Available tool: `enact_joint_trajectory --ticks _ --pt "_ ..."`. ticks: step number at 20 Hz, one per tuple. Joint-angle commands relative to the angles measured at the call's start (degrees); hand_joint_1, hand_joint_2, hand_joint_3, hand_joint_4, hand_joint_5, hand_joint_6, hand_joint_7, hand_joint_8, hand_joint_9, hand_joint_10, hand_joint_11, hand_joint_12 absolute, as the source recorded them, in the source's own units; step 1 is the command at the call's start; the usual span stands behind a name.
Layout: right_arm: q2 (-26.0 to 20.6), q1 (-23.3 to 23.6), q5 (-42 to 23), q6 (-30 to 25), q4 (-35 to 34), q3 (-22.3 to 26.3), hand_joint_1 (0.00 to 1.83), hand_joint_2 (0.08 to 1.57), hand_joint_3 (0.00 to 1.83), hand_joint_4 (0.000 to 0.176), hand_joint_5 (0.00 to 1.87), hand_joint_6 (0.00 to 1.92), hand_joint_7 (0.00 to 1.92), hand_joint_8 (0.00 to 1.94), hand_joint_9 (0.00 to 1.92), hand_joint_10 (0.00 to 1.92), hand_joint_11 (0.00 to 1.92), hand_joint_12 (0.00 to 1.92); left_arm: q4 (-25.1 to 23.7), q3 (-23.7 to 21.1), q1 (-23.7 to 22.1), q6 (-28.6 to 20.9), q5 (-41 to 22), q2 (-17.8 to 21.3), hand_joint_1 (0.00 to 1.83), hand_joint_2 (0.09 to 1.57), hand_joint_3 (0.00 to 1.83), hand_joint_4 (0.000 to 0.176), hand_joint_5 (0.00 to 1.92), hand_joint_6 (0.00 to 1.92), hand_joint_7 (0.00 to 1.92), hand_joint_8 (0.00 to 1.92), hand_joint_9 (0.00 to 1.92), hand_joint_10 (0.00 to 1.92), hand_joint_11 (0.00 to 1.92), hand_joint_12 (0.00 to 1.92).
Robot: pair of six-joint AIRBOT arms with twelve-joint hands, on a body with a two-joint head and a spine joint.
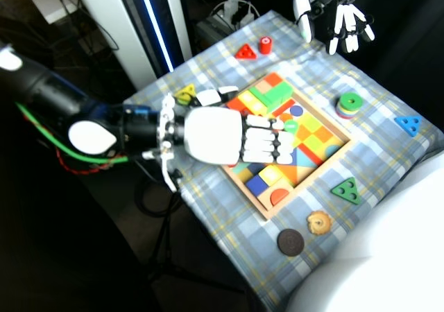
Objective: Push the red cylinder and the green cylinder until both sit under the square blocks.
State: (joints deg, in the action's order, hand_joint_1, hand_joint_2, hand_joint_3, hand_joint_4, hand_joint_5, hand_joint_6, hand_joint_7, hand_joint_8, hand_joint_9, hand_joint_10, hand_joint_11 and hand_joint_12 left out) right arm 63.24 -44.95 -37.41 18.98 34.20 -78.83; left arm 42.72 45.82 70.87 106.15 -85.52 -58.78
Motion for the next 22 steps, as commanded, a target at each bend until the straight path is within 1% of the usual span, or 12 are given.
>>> enact_joint_trajectory --ticks 1,4,5,7,10,11,12,13,15,17,18,22 --pt "-0.7 0.5 -3.4 -0.2 -1.5 0.5 0.00 0.95 0.00 0.096 0.34 0.00 0.00 0.00 0.00 0.00 0.00 0.00 -2.3 0.2 -0.5 -0.5 -6.2 0.2 0.84 1.21 0.00 0.000 0.90 0.00 0.58 0.00 0.47 0.01 0.00 0.22" --pt "-2.9 0.5 -2.8 -0.2 -1.3 1.7 0.00 0.93 0.00 0.102 0.35 0.01 0.00 0.00 0.00 0.00 0.00 0.00 -2.1 0.1 -0.5 -0.5 -6.1 0.2 0.84 1.21 0.00 0.000 0.91 0.01 0.57 0.00 0.45 0.01 0.00 0.15" --pt "-3.6 0.5 -2.7 0.0 -1.3 2.1 0.00 0.91 0.00 0.084 0.34 0.00 0.00 0.00 0.00 0.00 0.00 0.00 -1.9 0.1 -0.5 -0.5 -6.1 0.2 0.81 1.22 0.00 0.000 0.91 0.00 0.56 0.00 0.45 0.00 0.00 0.17" --pt "-4.3 0.5 -2.6 0.1 -1.3 2.3 0.00 0.91 0.00 0.068 0.34 0.00 0.00 0.00 0.00 0.00 0.00 0.00 -1.9 0.1 -0.5 -0.5 -6.0 0.2 0.77 1.23 0.00 0.000 0.89 0.00 0.54 0.00 0.44 0.00 0.00 0.20" --pt "-5.1 0.9 -2.6 0.5 -1.4 2.9 0.00 0.92 0.00 0.061 0.34 0.00 0.00 0.00 0.00 0.00 0.00 0.00 -1.9 0.1 -0.5 -0.5 -5.9 0.2 0.78 1.23 0.00 0.000 0.89 0.00 0.54 0.00 0.44 0.00 0.00 0.23" --pt "-5.3 0.9 -2.6 0.5 -1.3 3.0 0.00 0.91 0.00 0.081 0.32 0.00 0.00 0.00 0.00 0.00 0.00 0.00 -1.9 0.1 -0.5 -0.5 -5.9 0.2 0.77 1.23 0.00 0.000 0.89 0.00 0.53 0.00 0.44 0.00 0.00 0.22" --pt "-6.2 0.9 -2.5 0.5 -1.2 3.3 0.00 0.91 0.00 0.081 0.32 0.00 0.00 0.00 0.00 0.00 0.00 0.00 -1.9 0.1 -0.5 -0.5 -5.8 0.2 0.77 1.23 0.00 0.000 0.89 0.00 0.53 0.00 0.44 0.00 0.00 0.22" --pt "-6.5 0.9 -2.4 0.6 -1.1 3.7 0.00 0.92 0.00 0.075 0.32 0.00 0.00 0.00 0.00 0.00 0.00 0.00 -1.9 0.1 -0.5 -0.5 -5.7 0.2 0.75 1.23 0.00 0.022 0.88 0.00 0.52 0.00 0.42 0.00 0.00 0.17" --pt "-7.1 1.0 -1.9 2.4 -1.2 4.7 0.00 0.92 0.00 0.088 0.32 0.00 0.00 0.00 0.00 0.00 0.00 0.00 -1.9 0.1 -0.5 -0.5 -5.5 0.2 0.75 1.23 0.00 0.026 0.87 0.00 0.52 0.00 0.42 0.00 0.00 0.18" --pt "-8.0 1.5 -0.9 4.4 -1.1 5.8 0.00 0.91 0.00 0.130 0.31 0.00 0.00 0.00 0.00 0.00 0.00 0.00 -1.7 0.1 -0.5 -0.5 -5.8 0.2 0.73 1.24 0.00 0.014 0.90 0.01 0.53 0.00 0.42 0.00 0.00 0.07" --pt "-10.1 1.5 -0.6 4.7 -1.1 6.5 0.00 0.92 0.00 0.134 0.31 0.00 0.00 0.00 0.00 0.00 0.00 0.00 -1.7 0.2 -0.5 -0.5 -5.8 0.2 0.75 1.24 0.00 0.000 0.91 0.01 0.54 0.00 0.43 0.00 0.00 0.13" --pt "-10.9 1.7 -1.0 4.7 -2.9 6.8 0.00 0.91 0.00 0.122 0.33 0.01 0.00 0.00 0.00 0.00 0.00 0.00 -1.4 0.1 -0.4 -0.5 -5.9 0.3 0.77 1.23 0.00 0.000 0.92 0.01 0.55 0.00 0.44 0.01 0.00 0.21"
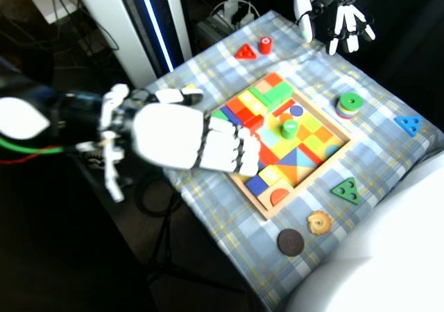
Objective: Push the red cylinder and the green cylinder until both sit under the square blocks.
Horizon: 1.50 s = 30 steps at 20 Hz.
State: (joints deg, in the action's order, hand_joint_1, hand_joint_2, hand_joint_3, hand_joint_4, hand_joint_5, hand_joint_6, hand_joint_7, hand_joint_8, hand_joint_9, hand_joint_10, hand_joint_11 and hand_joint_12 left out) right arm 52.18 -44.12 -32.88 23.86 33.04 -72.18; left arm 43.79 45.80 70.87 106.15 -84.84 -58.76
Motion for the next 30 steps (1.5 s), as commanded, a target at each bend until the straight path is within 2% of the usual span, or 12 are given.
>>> enact_joint_trajectory --ticks 1,4,8,10,11,15,16,18,21,23,26,30 --pt "0.4 1.1 -6.0 0.1 -2.1 0.2 0.00 0.92 0.00 0.121 0.31 0.00 0.00 0.00 0.00 0.00 0.00 0.00 -2.4 0.1 -0.4 -0.5 -6.5 0.2 0.76 1.23 0.00 0.000 0.91 0.00 0.53 0.00 0.43 0.00 0.00 0.12" --pt "1.1 1.8 -6.4 0.4 -2.2 0.2 0.00 0.91 0.00 0.142 0.32 0.01 0.00 0.00 0.00 0.00 0.00 0.00 -2.4 0.1 -0.4 -0.5 -6.5 0.2 0.80 1.23 0.00 0.000 0.92 0.00 0.54 0.00 0.43 0.00 0.00 0.07" --pt "2.5 1.8 -6.7 0.4 -2.1 -0.3 0.00 0.94 0.01 0.120 0.31 0.00 0.00 0.00 0.00 0.00 0.00 0.00 -2.5 0.2 -0.4 -0.5 -6.2 0.2 0.75 1.24 0.00 0.000 0.91 0.00 0.54 0.00 0.43 0.01 0.00 0.00" --pt "3.0 1.8 -6.8 0.4 -1.8 -0.5 0.00 0.93 0.00 0.130 0.31 0.00 0.00 0.00 0.00 0.00 0.00 0.00 -2.5 0.2 -0.4 -0.5 -6.2 0.2 0.77 1.23 0.00 0.000 0.93 0.01 0.55 0.00 0.44 0.01 0.00 0.00" --pt "3.3 1.8 -6.8 0.4 -1.5 -0.5 0.00 0.92 0.00 0.101 0.33 0.01 0.00 0.00 0.00 0.00 0.00 0.00 -2.5 0.2 -0.4 -0.5 -6.2 0.2 0.78 1.23 0.00 0.000 0.93 0.00 0.55 0.00 0.45 0.01 0.02 0.01" --pt "4.2 1.8 -6.7 0.3 -0.4 -0.8 0.00 0.90 0.00 0.098 0.34 0.01 0.00 0.00 0.00 0.00 0.00 0.00 -2.6 0.2 -0.4 -0.5 -6.1 0.2 0.79 1.23 0.00 0.000 0.92 0.00 0.54 0.00 0.43 0.01 0.01 0.02" --pt "4.4 1.8 -6.7 0.3 -0.1 -0.8 0.00 0.89 0.00 0.113 0.34 0.01 0.00 0.00 0.00 0.00 0.00 0.00 -2.6 0.2 -0.5 -0.5 -6.0 0.2 0.79 1.23 0.00 0.000 0.93 0.00 0.54 0.00 0.45 0.01 0.01 0.02" --pt "4.8 1.8 -6.3 -0.1 0.7 -1.0 0.00 0.89 0.00 0.087 0.36 0.01 0.00 0.00 0.00 0.00 0.00 0.00 -2.6 0.2 -0.5 -0.5 -6.0 0.2 0.81 1.23 0.00 0.000 0.94 0.00 0.55 0.00 0.45 0.01 0.00 0.07" --pt "5.1 1.8 -5.5 -1.5 2.5 -1.2 0.00 0.91 0.00 0.083 0.38 0.01 0.00 0.00 0.00 0.00 0.00 0.00 -2.7 0.2 -0.5 -0.5 -6.0 0.3 0.83 1.23 0.00 0.000 0.95 0.00 0.55 0.00 0.44 0.01 0.00 0.02" --pt "5.1 1.7 -4.5 -2.2 3.5 -1.2 0.00 0.92 0.01 0.108 0.36 0.00 0.00 0.00 0.00 0.00 0.00 0.00 -2.7 0.2 -0.5 -0.5 -6.0 0.3 0.81 1.23 0.00 0.000 0.95 0.00 0.55 0.00 0.44 0.01 0.00 0.02" --pt "4.0 1.2 -3.1 -3.9 4.9 -1.1 0.00 0.92 0.00 0.119 0.37 0.01 0.00 0.00 0.00 0.00 0.00 0.00 -2.7 0.2 -0.5 -0.5 -5.8 0.3 0.79 1.23 0.00 0.000 0.95 0.00 0.55 0.00 0.44 0.01 0.00 0.08" --pt "1.7 0.5 -1.6 -4.0 5.0 0.2 0.00 0.92 0.00 0.110 0.33 0.00 0.00 0.00 0.00 0.00 0.00 0.00 -2.6 0.2 -0.4 -0.5 -5.6 0.3 0.77 1.23 0.00 0.000 0.94 0.00 0.53 0.00 0.43 0.00 0.00 0.05"
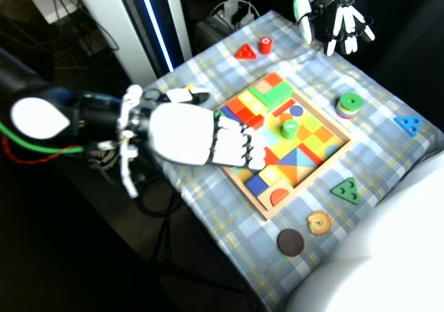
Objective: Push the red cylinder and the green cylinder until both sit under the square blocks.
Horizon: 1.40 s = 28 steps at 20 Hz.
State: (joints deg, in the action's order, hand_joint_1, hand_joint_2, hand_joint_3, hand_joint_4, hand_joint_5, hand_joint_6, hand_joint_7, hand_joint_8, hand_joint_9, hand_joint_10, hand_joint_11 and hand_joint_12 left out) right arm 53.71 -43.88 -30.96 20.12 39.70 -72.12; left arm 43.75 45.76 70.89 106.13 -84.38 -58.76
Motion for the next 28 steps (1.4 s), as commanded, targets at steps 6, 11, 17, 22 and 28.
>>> enact_joint_trajectory --ticks 6,11,17,22,28 --pt "-2.6 -1.0 -2.0 -0.3 -2.2 1.7 0.00 0.93 0.00 0.141 0.33 0.00 0.00 0.00 0.00 0.00 0.00 0.00 -2.5 0.2 -0.5 -0.5 -6.0 0.3 0.74 1.23 0.00 0.000 0.93 0.01 0.53 0.00 0.43 0.00 0.00 0.04" --pt "-4.8 -2.1 -1.3 -0.3 -3.1 2.8 0.00 0.92 0.00 0.176 0.33 0.00 0.00 0.00 0.00 0.00 0.00 0.00 -2.5 0.2 -0.5 -0.5 -5.9 0.3 0.72 1.25 0.00 0.000 0.92 0.00 0.51 0.00 0.43 0.00 0.00 0.05" --pt "-5.2 -2.5 -1.4 1.0 -4.9 3.1 0.00 0.88 0.00 0.176 0.32 0.00 0.00 0.00 0.00 0.00 0.00 0.00 -2.5 0.2 -0.5 -0.5 -5.9 0.3 0.72 1.24 0.00 0.000 0.92 0.00 0.51 0.00 0.42 0.00 0.00 0.00" --pt "-5.2 -2.3 -2.7 3.3 -7.6 3.4 0.00 0.89 0.00 0.176 0.33 0.01 0.00 0.00 0.00 0.00 0.00 0.00 -2.5 0.1 -0.5 -0.5 -5.9 0.4 0.70 1.25 0.00 0.010 0.92 0.00 0.50 0.00 0.40 0.00 0.00 0.00" --pt "-3.9 1.2 -5.2 5.1 -8.3 3.0 0.00 0.89 0.00 0.121 0.34 0.00 0.00 0.00 0.00 0.00 0.00 0.00 -2.4 0.2 -0.5 -0.5 -5.9 0.4 0.74 1.24 0.00 0.003 0.93 0.00 0.51 0.00 0.42 0.01 0.00 0.00"
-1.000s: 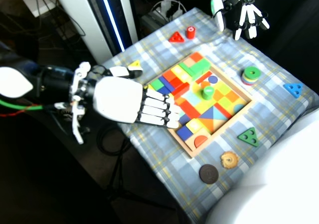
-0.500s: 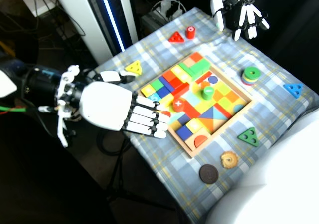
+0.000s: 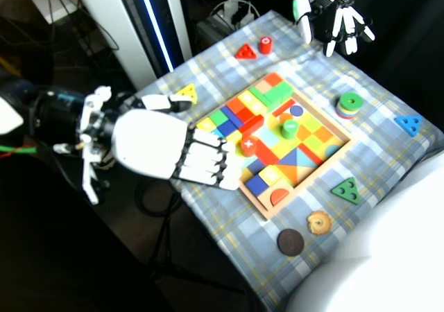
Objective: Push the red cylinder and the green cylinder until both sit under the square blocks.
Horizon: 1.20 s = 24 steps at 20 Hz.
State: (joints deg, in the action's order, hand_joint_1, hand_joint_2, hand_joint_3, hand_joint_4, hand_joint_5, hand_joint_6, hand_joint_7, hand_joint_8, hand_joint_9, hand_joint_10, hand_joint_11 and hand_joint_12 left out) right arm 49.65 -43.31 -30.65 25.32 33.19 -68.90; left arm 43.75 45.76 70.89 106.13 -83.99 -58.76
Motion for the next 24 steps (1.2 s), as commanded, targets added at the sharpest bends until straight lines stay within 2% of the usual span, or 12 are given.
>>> enact_joint_trajectory --ticks 1,3,5,6,9,14,15,17,19,21,22,24 --pt "0.5 0.9 -5.8 -0.1 -1.8 -0.4 0.00 0.89 0.00 0.114 0.33 0.00 0.00 0.00 0.00 0.00 0.00 0.00 -2.4 0.2 -0.5 -0.5 -6.3 0.4 0.75 1.24 0.00 0.000 0.93 0.00 0.51 0.00 0.42 0.01 0.00 0.00" --pt "1.8 1.3 -6.3 -0.1 -1.7 -1.1 0.00 0.89 0.00 0.101 0.33 0.00 0.00 0.00 0.00 0.00 0.00 0.00 -2.4 0.2 -0.5 -0.5 -6.2 0.4 0.77 1.24 0.00 0.000 0.93 0.00 0.51 0.00 0.42 0.01 0.00 0.00" --pt "3.0 1.4 -6.4 -0.1 -1.2 -1.6 0.00 0.91 0.01 0.117 0.34 0.01 0.00 0.00 0.00 0.00 0.00 0.00 -2.5 0.2 -0.5 -0.5 -6.0 0.4 0.75 1.24 0.00 0.002 0.93 0.00 0.51 0.00 0.42 0.00 0.00 0.00" --pt "3.7 1.5 -6.4 -0.1 -0.7 -2.0 0.00 0.91 0.01 0.141 0.34 0.00 0.00 0.00 0.00 0.00 0.00 0.00 -2.5 0.2 -0.5 -0.5 -6.0 0.4 0.74 1.24 0.00 0.006 0.93 0.00 0.51 0.00 0.42 0.00 0.00 0.00" --pt "5.8 1.5 -6.3 -2.1 1.6 -3.5 0.00 0.92 0.01 0.096 0.34 0.00 0.00 0.00 0.00 0.00 0.00 0.00 -2.5 0.2 -0.5 -0.5 -5.9 0.4 0.72 1.24 0.00 0.006 0.93 0.00 0.52 0.00 0.43 0.01 0.01 0.01" --pt "7.4 1.4 -4.3 -2.9 3.8 -4.9 0.00 0.93 0.01 0.105 0.34 0.00 0.00 0.00 0.00 0.00 0.00 0.00 -2.5 0.2 -0.5 -0.5 -5.9 0.4 0.71 1.25 0.00 0.015 0.91 0.00 0.50 0.00 0.41 0.00 0.00 0.00" --pt "7.3 1.4 -4.0 -3.0 3.9 -5.0 0.00 0.93 0.01 0.094 0.34 0.01 0.00 0.00 0.00 0.00 0.00 0.00 -2.5 0.2 -0.5 -0.5 -5.9 0.4 0.70 1.25 0.00 0.023 0.92 0.00 0.51 0.00 0.42 0.00 0.00 0.00" --pt "7.1 1.4 -3.6 -3.0 3.9 -5.1 0.00 0.95 0.02 0.075 0.36 0.01 0.00 0.00 0.00 0.00 0.00 0.00 -2.5 0.2 -0.5 -0.5 -5.9 0.4 0.73 1.25 0.00 0.002 0.93 0.01 0.51 0.00 0.41 0.00 0.00 0.00" --pt "6.5 1.2 -3.0 -3.1 3.9 -4.8 0.00 0.95 0.01 0.066 0.36 0.01 0.00 0.00 0.00 0.00 0.00 0.00 -2.5 0.2 -0.5 -0.5 -5.9 0.4 0.72 1.25 0.00 0.000 0.93 0.01 0.51 0.00 0.42 0.00 0.00 0.00" --pt "5.5 0.8 -2.5 -3.1 3.9 -4.3 0.00 0.94 0.01 0.070 0.35 0.00 0.00 0.00 0.00 0.00 0.00 0.00 -2.5 0.2 -0.5 -0.5 -5.9 0.4 0.73 1.24 0.00 0.000 0.93 0.00 0.51 0.00 0.41 0.00 0.00 0.00" --pt "5.1 0.7 -2.3 -3.1 3.9 -4.0 0.00 0.94 0.01 0.092 0.36 0.00 0.00 0.00 0.00 0.00 0.00 0.00 -2.5 0.2 -0.5 -0.5 -5.9 0.4 0.73 1.24 0.00 0.000 0.92 0.00 0.51 0.00 0.41 0.00 0.00 0.00" --pt "4.0 0.4 -1.8 -3.1 3.9 -3.3 0.00 0.93 0.00 0.108 0.35 0.00 0.00 0.00 0.00 0.00 0.00 0.00 -2.5 0.2 -0.5 -0.5 -5.9 0.4 0.71 1.25 0.00 0.004 0.91 0.00 0.50 0.00 0.40 0.00 0.00 0.00"
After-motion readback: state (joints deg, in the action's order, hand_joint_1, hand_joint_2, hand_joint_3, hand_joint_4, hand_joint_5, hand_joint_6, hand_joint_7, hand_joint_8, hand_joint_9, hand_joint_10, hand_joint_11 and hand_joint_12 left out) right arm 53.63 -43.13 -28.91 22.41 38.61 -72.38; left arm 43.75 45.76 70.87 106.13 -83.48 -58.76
